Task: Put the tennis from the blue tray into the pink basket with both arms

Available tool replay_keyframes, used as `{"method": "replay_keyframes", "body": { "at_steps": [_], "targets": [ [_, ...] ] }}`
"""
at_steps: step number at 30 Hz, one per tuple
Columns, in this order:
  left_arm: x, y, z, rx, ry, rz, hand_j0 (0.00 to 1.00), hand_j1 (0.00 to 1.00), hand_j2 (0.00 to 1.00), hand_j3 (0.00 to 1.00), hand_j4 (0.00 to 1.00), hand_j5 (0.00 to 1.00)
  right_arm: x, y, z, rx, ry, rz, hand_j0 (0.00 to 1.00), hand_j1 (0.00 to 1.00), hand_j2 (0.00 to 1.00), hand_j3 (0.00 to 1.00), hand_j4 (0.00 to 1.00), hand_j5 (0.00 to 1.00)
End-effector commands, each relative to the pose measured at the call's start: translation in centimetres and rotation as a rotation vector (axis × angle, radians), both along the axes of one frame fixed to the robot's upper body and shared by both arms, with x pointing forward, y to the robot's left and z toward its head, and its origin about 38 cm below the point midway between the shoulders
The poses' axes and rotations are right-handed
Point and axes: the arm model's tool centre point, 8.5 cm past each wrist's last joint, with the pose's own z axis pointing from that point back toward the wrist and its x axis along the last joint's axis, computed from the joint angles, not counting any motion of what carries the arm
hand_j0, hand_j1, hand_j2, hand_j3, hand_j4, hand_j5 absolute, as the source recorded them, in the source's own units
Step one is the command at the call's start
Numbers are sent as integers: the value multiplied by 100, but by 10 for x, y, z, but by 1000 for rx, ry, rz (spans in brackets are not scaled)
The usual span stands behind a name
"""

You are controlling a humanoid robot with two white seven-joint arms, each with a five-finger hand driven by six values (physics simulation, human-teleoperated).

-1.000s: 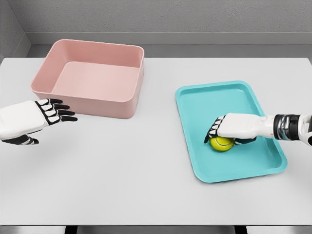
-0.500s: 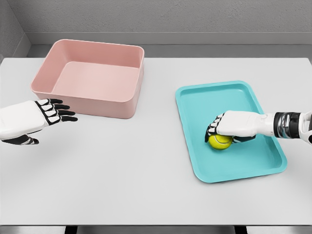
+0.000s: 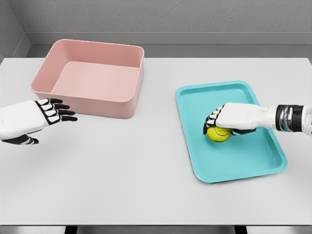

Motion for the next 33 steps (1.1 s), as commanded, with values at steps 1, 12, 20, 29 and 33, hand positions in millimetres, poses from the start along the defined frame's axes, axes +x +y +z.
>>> {"method": "replay_keyframes", "body": {
  "at_steps": [1, 12, 20, 29, 33],
  "targets": [
    [0, 0, 1, -3, 1, 2, 100, 100, 100, 100, 100, 100, -3, 7, 5, 26, -2, 20, 49, 49, 49, 49, 49, 49],
    [0, 2, 1, 7, 0, 4, 100, 100, 100, 100, 100, 100, 1, 45, 10, 115, -16, 80, 49, 49, 49, 49, 49, 49],
    [0, 2, 2, 7, 1, 3, 100, 100, 100, 100, 100, 100, -1, 75, 14, 166, -27, 137, 49, 49, 49, 49, 49, 49],
    [0, 2, 2, 8, 0, 3, 100, 100, 100, 100, 100, 100, 1, 121, 3, 227, -4, 195, 49, 49, 49, 49, 49, 49],
    [0, 2, 1, 7, 2, 3, 100, 100, 100, 100, 100, 100, -1, 145, -6, 242, 10, 224, 49, 49, 49, 49, 49, 49]
  ]
}}
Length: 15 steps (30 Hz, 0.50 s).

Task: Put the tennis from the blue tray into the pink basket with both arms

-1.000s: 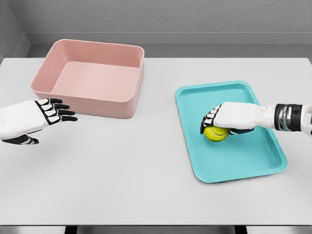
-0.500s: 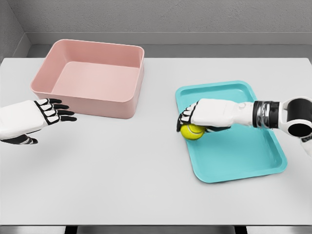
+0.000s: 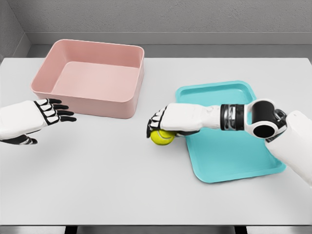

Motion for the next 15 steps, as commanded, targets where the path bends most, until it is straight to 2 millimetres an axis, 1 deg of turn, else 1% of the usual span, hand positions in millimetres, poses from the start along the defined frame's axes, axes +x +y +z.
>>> {"method": "replay_keyframes", "body": {
  "at_steps": [1, 3, 5, 8, 10, 11, 13, 15],
  "targets": [
    [0, 0, 1, -5, 1, 2, 100, 100, 100, 100, 100, 100, -1, 18, -6, 20, 19, 18, 49, 49, 49, 49, 49, 49],
    [0, 0, 1, -5, 1, 2, 100, 100, 100, 100, 100, 100, 2, 27, -13, 20, 27, 16, 49, 49, 49, 49, 49, 49],
    [0, 0, 1, -5, 2, 1, 100, 100, 100, 100, 100, 100, 6, 38, -24, 12, 46, 8, 49, 49, 49, 49, 49, 49],
    [0, 1, 1, -2, 0, 3, 100, 100, 100, 100, 100, 100, 7, 46, -27, 15, 50, 12, 49, 49, 49, 49, 49, 49],
    [0, 1, 2, 0, 2, 3, 100, 100, 100, 100, 100, 100, 5, 61, -38, 4, 72, 29, 49, 49, 49, 49, 49, 49],
    [0, 1, 2, -2, 0, 3, 100, 100, 100, 100, 100, 100, 3, 69, -37, 9, 70, 45, 49, 49, 49, 49, 49, 49],
    [0, 1, 2, -1, 0, 2, 100, 100, 100, 100, 100, 100, 2, 77, -32, 18, 61, 63, 49, 49, 49, 49, 49, 49],
    [0, 1, 2, -1, 0, 2, 100, 100, 100, 100, 100, 100, -2, 84, -35, 13, 65, 84, 49, 49, 49, 49, 49, 49]
  ]
}}
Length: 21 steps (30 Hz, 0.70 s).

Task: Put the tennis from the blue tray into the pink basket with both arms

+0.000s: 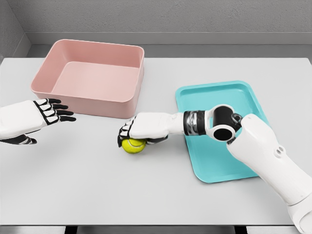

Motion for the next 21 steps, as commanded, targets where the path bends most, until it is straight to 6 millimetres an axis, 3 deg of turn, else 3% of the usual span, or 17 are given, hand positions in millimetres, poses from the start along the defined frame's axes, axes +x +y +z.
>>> {"method": "replay_keyframes", "body": {
  "at_steps": [1, 11, 13, 14, 21],
  "targets": [
    [0, 0, 0, -4, 3, 2, 100, 100, 100, 100, 100, 100, -6, 13, -4, 6, 16, 25, 49, 49, 49, 49, 49, 49],
    [0, 0, 1, -3, 0, -1, 100, 100, 100, 100, 100, 100, 5, 8, -18, -18, 54, -13, 51, 51, 51, 51, 51, 51],
    [0, 0, 1, -2, 2, -1, 100, 100, 100, 100, 100, 100, 4, 8, -18, -18, 53, -11, 72, 72, 72, 72, 72, 72],
    [0, 0, 2, -2, 0, -1, 100, 100, 100, 100, 100, 100, 2, 13, -18, -10, 57, -5, 94, 94, 94, 94, 94, 94],
    [0, 1, 2, 0, 1, 1, 100, 100, 100, 100, 100, 100, 3, 13, -15, -7, 49, -6, 99, 99, 99, 99, 99, 99]
  ]
}}
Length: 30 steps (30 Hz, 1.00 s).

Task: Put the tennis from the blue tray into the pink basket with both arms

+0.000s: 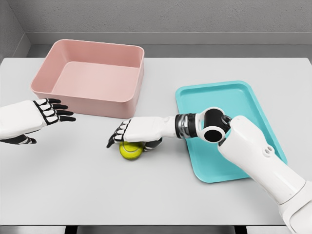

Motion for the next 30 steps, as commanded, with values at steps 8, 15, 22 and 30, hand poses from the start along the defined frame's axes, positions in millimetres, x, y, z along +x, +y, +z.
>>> {"method": "replay_keyframes", "body": {
  "at_steps": [8, 15, 22, 30],
  "targets": [
    [0, -1, -1, -4, -1, 0, 100, 100, 100, 100, 100, 100, 1, -29, 26, 10, -75, -20, 99, 99, 99, 99, 99, 99],
    [0, -4, -4, 2, -8, -7, 100, 100, 100, 100, 100, 100, -25, -76, 81, 75, -239, -40, 99, 99, 99, 99, 99, 99],
    [0, -17, -22, 16, -20, -31, 100, 100, 100, 100, 100, 100, -11, -171, 123, 226, -301, -318, 100, 100, 100, 100, 100, 100],
    [15, -55, -39, 37, -106, -70, 100, 100, 100, 100, 100, 100, -40, -282, 101, 330, -240, -645, 100, 100, 100, 100, 100, 100]
  ]
}}
